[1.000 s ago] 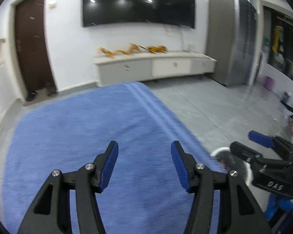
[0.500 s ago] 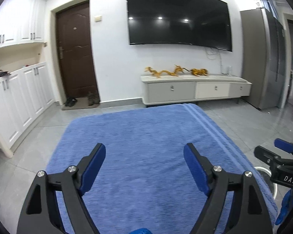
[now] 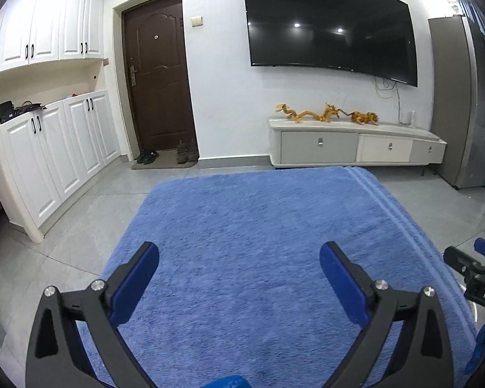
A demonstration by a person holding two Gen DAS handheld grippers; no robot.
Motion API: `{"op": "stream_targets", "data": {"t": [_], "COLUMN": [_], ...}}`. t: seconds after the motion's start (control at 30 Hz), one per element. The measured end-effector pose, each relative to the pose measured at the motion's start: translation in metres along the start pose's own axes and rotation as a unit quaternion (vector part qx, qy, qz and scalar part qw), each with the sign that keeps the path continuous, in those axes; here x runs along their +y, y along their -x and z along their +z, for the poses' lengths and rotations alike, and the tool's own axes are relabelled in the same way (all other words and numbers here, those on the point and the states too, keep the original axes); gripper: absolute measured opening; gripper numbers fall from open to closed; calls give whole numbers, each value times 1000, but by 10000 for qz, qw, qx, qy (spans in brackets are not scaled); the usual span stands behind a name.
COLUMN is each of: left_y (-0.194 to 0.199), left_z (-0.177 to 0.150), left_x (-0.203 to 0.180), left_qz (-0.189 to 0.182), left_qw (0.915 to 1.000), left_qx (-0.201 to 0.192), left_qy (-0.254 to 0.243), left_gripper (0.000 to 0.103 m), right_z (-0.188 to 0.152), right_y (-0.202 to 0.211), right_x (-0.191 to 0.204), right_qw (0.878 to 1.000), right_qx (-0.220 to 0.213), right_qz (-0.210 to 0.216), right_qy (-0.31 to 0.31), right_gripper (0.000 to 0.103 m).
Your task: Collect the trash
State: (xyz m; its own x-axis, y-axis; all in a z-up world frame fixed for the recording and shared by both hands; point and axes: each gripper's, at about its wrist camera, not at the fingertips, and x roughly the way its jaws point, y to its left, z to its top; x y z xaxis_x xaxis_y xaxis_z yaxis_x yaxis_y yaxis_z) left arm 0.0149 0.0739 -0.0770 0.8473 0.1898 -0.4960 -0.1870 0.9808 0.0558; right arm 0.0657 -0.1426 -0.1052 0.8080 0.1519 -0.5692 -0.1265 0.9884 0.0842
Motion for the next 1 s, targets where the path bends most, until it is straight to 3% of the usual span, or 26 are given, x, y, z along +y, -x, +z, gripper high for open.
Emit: {"op": "stream_targets", "data": {"t": [0.43, 1.0], "left_y": [-11, -8], "left_z": [-8, -7], "left_x": [13, 11], "left_qz": [178, 132], "left_qw": [9997, 9997], "left_qx": [32, -83], "left_qy": [179, 191], "left_gripper": [100, 100], "right_z": [-2, -3], "right_y": [-3, 7], "right_x": [0, -16], "right_qw": [9989, 9956], "right_qx": [-186, -464], "right_qz": [-422, -815], "right_qy": [129, 40], "right_gripper": [103, 103]}}
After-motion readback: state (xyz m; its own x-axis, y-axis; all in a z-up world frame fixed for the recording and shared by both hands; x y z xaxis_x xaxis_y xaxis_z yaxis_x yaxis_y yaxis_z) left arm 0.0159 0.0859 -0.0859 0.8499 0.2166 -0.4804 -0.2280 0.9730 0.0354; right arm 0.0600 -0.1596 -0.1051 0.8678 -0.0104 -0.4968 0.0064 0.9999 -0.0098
